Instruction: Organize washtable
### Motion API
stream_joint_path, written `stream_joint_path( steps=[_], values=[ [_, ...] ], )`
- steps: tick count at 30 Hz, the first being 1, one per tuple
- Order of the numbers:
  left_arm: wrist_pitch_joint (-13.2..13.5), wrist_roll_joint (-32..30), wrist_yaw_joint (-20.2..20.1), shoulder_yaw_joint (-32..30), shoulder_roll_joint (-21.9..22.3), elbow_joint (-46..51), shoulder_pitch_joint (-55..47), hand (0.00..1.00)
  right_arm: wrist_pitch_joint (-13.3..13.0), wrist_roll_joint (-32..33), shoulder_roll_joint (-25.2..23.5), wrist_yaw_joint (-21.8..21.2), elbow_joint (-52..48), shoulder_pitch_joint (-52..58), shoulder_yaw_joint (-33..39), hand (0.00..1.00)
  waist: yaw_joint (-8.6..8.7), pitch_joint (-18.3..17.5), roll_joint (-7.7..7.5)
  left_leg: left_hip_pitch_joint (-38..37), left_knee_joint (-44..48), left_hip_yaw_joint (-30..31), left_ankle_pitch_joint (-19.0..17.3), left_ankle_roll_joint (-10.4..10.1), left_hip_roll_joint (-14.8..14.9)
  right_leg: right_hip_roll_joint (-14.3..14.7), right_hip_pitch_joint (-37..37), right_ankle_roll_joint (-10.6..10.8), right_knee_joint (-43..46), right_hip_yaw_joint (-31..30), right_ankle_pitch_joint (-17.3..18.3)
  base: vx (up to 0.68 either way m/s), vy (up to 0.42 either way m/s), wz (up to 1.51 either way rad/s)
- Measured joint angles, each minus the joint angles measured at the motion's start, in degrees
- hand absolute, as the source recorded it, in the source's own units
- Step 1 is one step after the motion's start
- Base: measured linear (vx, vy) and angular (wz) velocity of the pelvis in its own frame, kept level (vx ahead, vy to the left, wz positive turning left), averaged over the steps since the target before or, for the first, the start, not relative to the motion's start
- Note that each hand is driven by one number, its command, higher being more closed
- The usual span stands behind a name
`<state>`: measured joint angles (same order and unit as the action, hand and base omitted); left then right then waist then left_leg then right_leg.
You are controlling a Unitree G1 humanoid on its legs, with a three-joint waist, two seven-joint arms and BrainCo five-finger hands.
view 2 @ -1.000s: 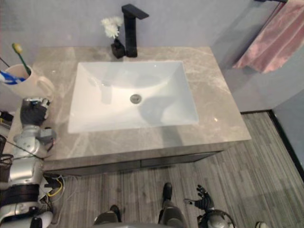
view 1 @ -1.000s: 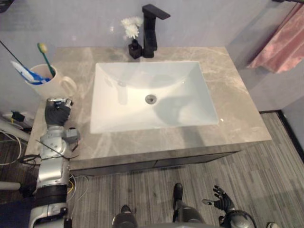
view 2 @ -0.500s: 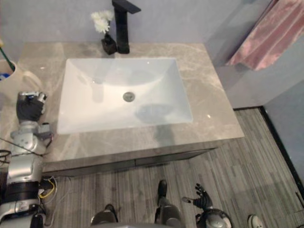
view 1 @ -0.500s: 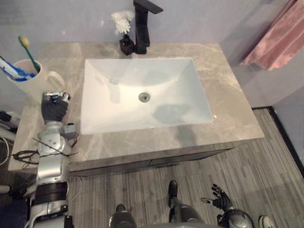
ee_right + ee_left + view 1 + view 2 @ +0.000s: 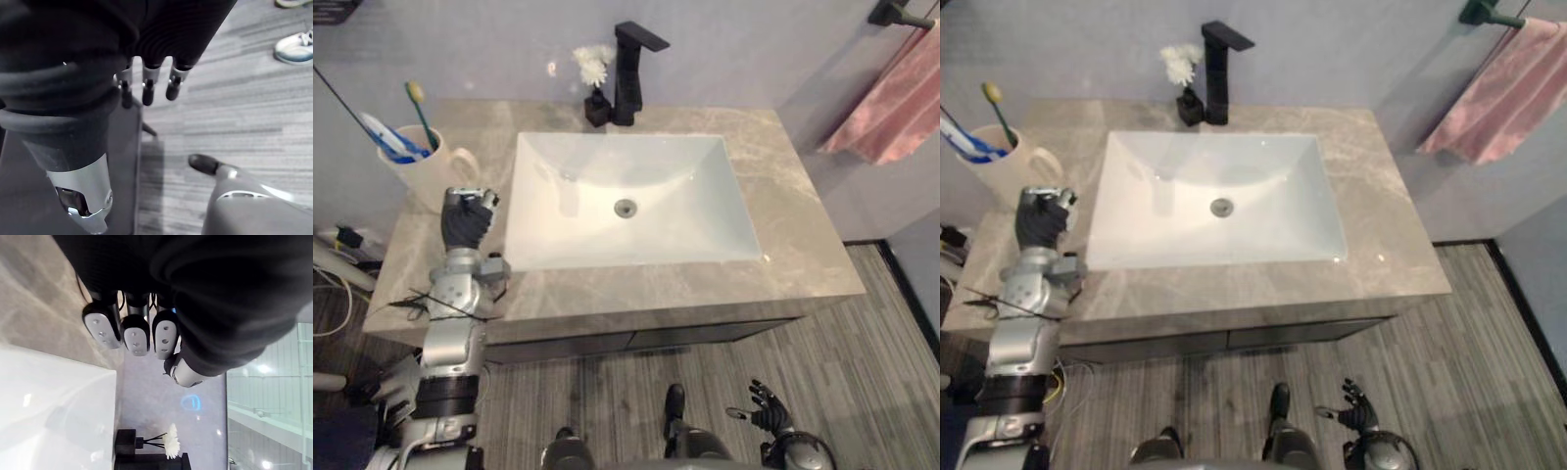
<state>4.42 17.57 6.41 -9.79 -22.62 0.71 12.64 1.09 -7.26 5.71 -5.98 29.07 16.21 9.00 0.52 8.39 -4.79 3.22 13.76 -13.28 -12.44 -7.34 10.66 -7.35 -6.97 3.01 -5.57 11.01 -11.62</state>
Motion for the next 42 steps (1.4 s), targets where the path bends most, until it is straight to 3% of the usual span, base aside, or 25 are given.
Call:
stream_joint_path(
  steps=[3, 8, 14, 22, 31, 35, 36, 42],
  values=[
    [0.63, 0.36, -0.36, 2.93, 1.74, 4.66, -1.9, 1.0, -0.04, -0.03, -0.08, 0.02, 0.0, 0.71, 0.0, 0.0, -0.01, -0.46, 0.82, -0.14, -0.47, 1.02, 0.54, 0.06, -0.28, -0.38, 0.81, 0.54, 0.0, 1.28, 0.4, -0.01, -0.016, 0.24],
    [2.49, 1.13, -2.82, 8.43, 9.14, 15.24, -11.39, 1.0, -0.18, -0.13, -0.93, 0.01, 0.0, 2.54, 0.04, 0.0, -0.04, -2.95, 3.45, -2.4, -3.98, 2.17, 2.43, 0.06, -0.89, -0.83, 2.57, 0.68, 0.01, 3.4, 1.25, -0.01, -0.017, 0.18],
    [3.38, 4.73, -7.15, 16.37, 13.77, 18.08, -20.86, 1.0, -0.68, -0.83, -0.97, 0.13, -0.04, 3.82, -0.46, 0.0, -0.8, -6.13, 5.51, -4.89, -6.82, 2.54, 3.15, -0.03, -0.73, -0.73, 4.9, 1.67, -0.01, 5.08, 3.13, -0.01, -0.022, 0.1],
    [3.25, 7.1, -13.11, 25.55, 14.62, 16.68, -30.13, 1.0, -0.94, -2.37, -3.0, 1.32, -0.05, 3.86, -1.45, 0.0, -1.74, -8.05, 5.18, -6.16, -7.84, 5.23, 4.3, -0.22, -0.82, -0.92, 7.21, 2.2, -0.01, 8.4, 3.59, 0.03, -0.004, 0.2],
    [2.16, 6.28, -15.05, 27.45, 14.42, -9.76, -32.19, 1.0, -2.55, -2.35, -2.93, 2.39, 3.01, 3.29, -4.53, 0.0, -1.62, -8.1, 4.9, -8.91, -11.5, 6.99, 6.18, 0.14, -1.65, -1.74, 10.32, 3.0, -0.35, 10.64, 4.17, -0.03, 0.003, 0.13],
    [1.53, 0.54, -14.7, 25.98, 14.55, -24.06, -32.33, 1.0, -2.82, -2.13, -2.86, 2.57, 6.43, 2.7, -4.83, 0.0, -1.5, -7.97, 4.72, -9.69, -11.81, 7.48, 6.23, 0.14, -1.75, -1.74, 11.07, 3.11, -0.37, 10.8, 4.26, 0.0, 0.005, 0.02],
    [1.15, -1.49, -14.12, 24.77, 14.54, -28.16, -32.25, 0.0, -3.08, -2.08, -2.78, 2.65, 7.44, 2.13, -4.85, 0.0, -1.47, -7.98, 4.58, -9.72, -11.8, 7.94, 6.23, 0.15, -1.82, -1.73, 11.17, 3.11, -0.37, 10.9, 4.26, 0.0, 0.0, 0.0],
    [1.29, -7.39, -11.62, 17.09, 15.17, -41.47, -29.86, 0.0, -3.22, -1.82, -2.19, 3.61, 12.61, -0.08, -4.68, 0.0, -1.77, -7.51, 4.1, -10.1, -11.74, 8.91, 6.22, 0.16, -2.06, -1.83, 11.98, 3.17, -0.39, 11.29, 4.29, -0.01, 0.013, 0.05]
  ],
)
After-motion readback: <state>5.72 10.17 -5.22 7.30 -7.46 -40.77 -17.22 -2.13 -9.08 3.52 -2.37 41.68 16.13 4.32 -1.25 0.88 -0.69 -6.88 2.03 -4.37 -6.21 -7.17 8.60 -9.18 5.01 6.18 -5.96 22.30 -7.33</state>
